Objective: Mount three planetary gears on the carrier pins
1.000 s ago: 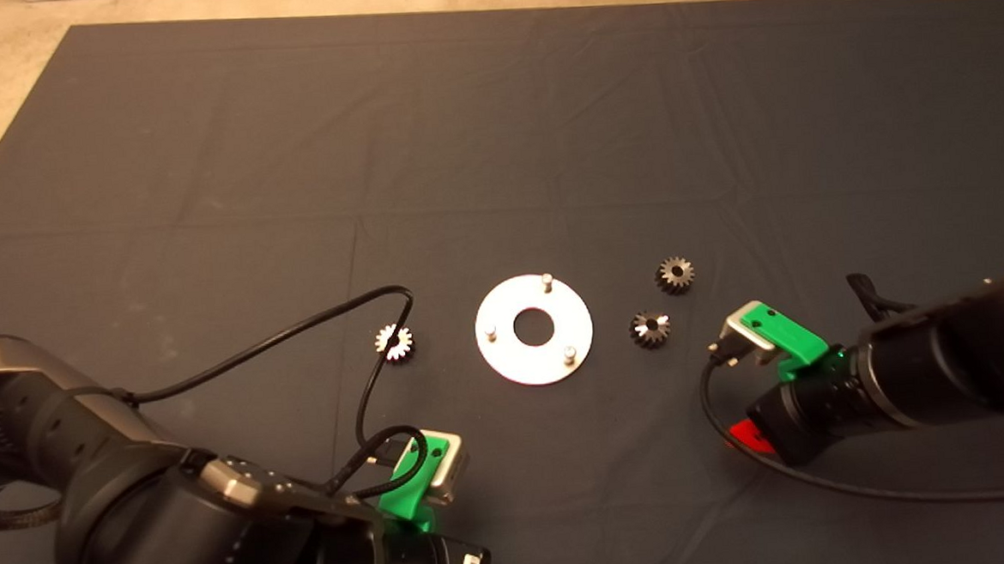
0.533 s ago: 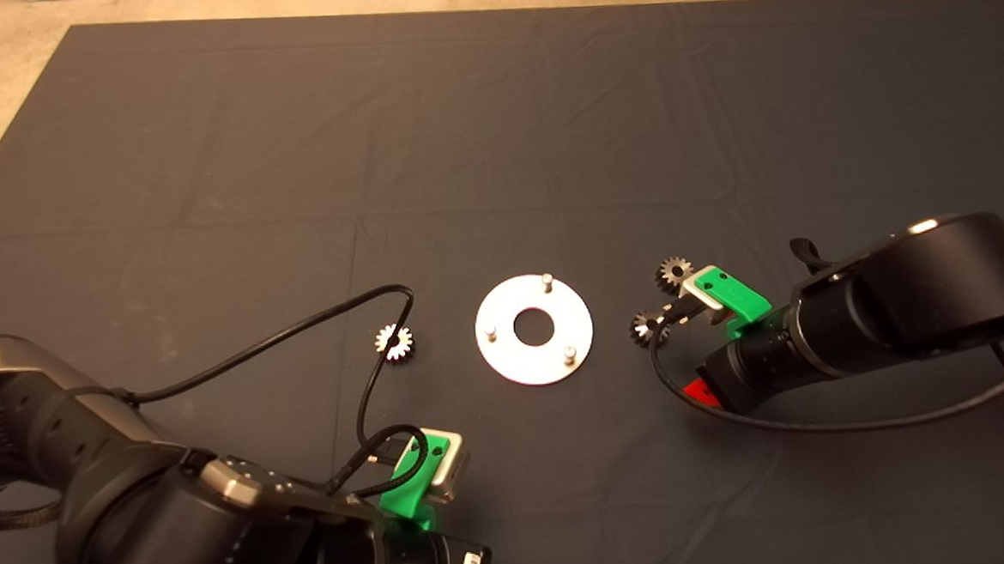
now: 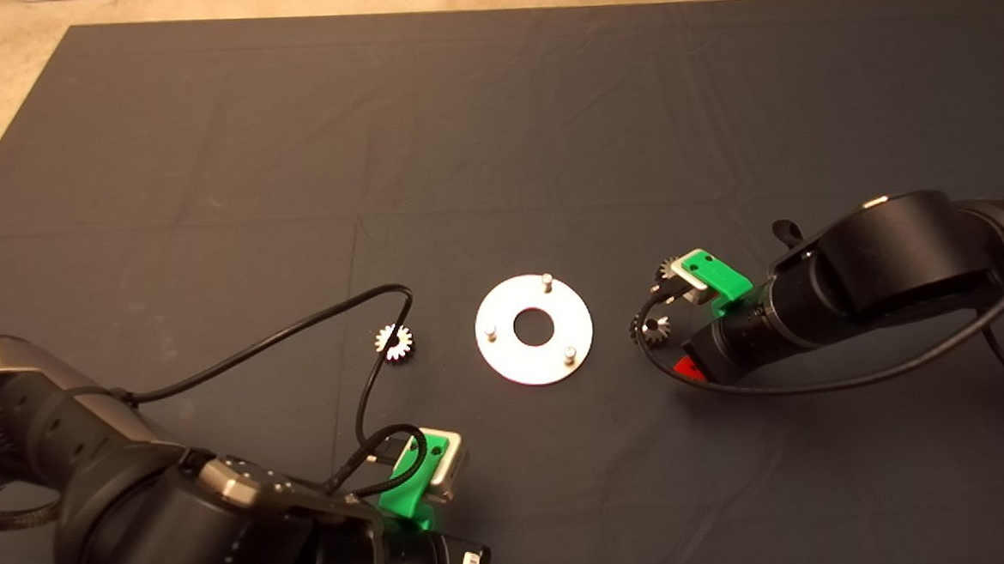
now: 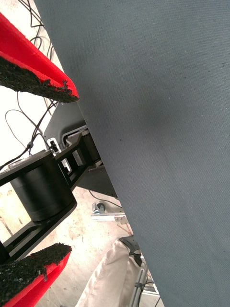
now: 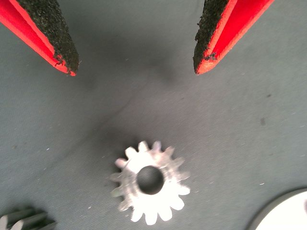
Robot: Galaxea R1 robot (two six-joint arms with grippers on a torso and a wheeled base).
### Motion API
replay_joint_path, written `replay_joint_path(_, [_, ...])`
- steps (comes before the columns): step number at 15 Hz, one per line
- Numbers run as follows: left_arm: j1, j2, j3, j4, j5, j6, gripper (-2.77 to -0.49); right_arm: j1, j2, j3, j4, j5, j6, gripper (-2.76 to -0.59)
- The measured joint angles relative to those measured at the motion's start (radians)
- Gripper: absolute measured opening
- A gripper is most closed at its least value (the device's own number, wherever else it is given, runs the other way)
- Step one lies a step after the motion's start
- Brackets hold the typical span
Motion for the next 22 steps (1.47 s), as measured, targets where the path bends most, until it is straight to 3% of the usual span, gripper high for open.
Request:
replay_joint_path(4, [0.0,0.0,0.0,0.003,0.0,0.0,-1.18,0.0,0.008,-0.027,0.0,-0.001,-0.017,-1.6])
replay_joint_path(13, [0.0,-0.003,0.0,0.006,0.0,0.0,-1.18,0.0,0.099,-0.105,0.0,-0.001,-0.034,-1.6])
replay_joint_path(22, [0.0,-0.006,0.0,0.007,0.0,0.0,-1.18,0.0,0.114,-0.148,0.0,0.001,-0.07,-1.6])
